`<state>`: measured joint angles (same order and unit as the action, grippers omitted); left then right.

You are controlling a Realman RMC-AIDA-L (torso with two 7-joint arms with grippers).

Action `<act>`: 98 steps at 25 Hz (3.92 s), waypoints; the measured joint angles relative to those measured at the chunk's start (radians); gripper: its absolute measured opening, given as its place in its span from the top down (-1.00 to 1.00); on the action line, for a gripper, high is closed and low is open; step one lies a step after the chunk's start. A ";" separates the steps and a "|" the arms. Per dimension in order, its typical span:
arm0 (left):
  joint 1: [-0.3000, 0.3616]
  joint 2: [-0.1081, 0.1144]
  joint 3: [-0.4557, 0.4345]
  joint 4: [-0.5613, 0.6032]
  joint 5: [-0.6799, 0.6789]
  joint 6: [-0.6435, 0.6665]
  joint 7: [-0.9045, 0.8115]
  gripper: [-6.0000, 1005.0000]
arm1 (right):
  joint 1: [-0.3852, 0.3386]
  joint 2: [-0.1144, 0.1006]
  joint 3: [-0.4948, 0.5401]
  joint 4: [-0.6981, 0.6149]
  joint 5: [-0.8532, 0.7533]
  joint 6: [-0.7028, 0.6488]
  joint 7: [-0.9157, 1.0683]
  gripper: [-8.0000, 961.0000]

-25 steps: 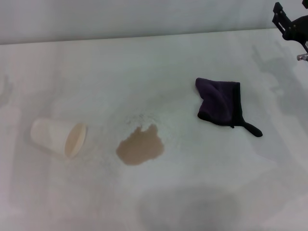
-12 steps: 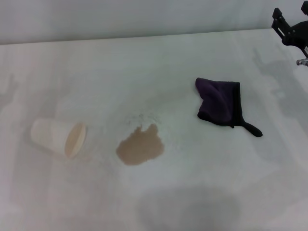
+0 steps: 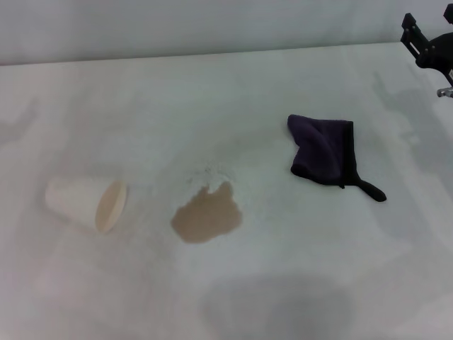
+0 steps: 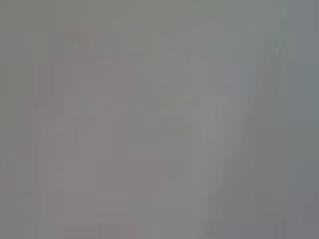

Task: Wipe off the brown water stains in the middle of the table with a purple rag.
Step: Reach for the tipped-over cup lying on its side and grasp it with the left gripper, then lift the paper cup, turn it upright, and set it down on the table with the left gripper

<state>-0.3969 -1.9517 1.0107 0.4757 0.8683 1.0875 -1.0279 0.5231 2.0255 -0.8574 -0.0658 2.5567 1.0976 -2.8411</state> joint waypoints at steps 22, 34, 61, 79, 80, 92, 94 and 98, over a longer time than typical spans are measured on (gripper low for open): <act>-0.181 0.185 -0.095 0.685 1.348 0.454 -0.307 -0.77 | 0.074 0.002 0.002 0.070 0.002 0.007 0.056 -0.60; -0.237 0.095 0.150 0.721 1.532 0.493 -0.204 -0.77 | 0.087 0.002 0.056 0.132 0.002 0.004 0.074 -0.60; -0.302 0.010 0.229 0.568 1.580 0.437 -0.120 -0.77 | 0.078 0.002 0.097 0.133 0.002 0.001 0.074 -0.60; -0.299 -0.031 0.223 0.449 1.626 0.297 -0.063 -0.77 | 0.071 0.002 0.097 0.140 0.002 0.001 0.074 -0.60; -0.299 -0.032 0.222 0.434 1.624 0.282 -0.057 -0.77 | 0.072 0.002 0.097 0.141 0.002 0.001 0.074 -0.60; -0.305 -0.050 0.221 0.355 1.609 0.184 -0.035 -0.77 | 0.071 0.002 0.097 0.141 0.002 0.001 0.083 -0.60; -0.304 -0.054 0.221 0.354 1.609 0.179 -0.034 -0.77 | 0.071 0.002 0.097 0.141 0.000 0.001 0.083 -0.60; -0.302 -0.065 0.221 0.354 1.610 0.163 -0.034 -0.77 | 0.069 0.002 0.097 0.141 -0.001 0.001 0.083 -0.60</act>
<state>-0.6986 -2.0169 1.2319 0.8300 2.4785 1.2507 -1.0620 0.5925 2.0279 -0.7608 0.0752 2.5555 1.0982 -2.7578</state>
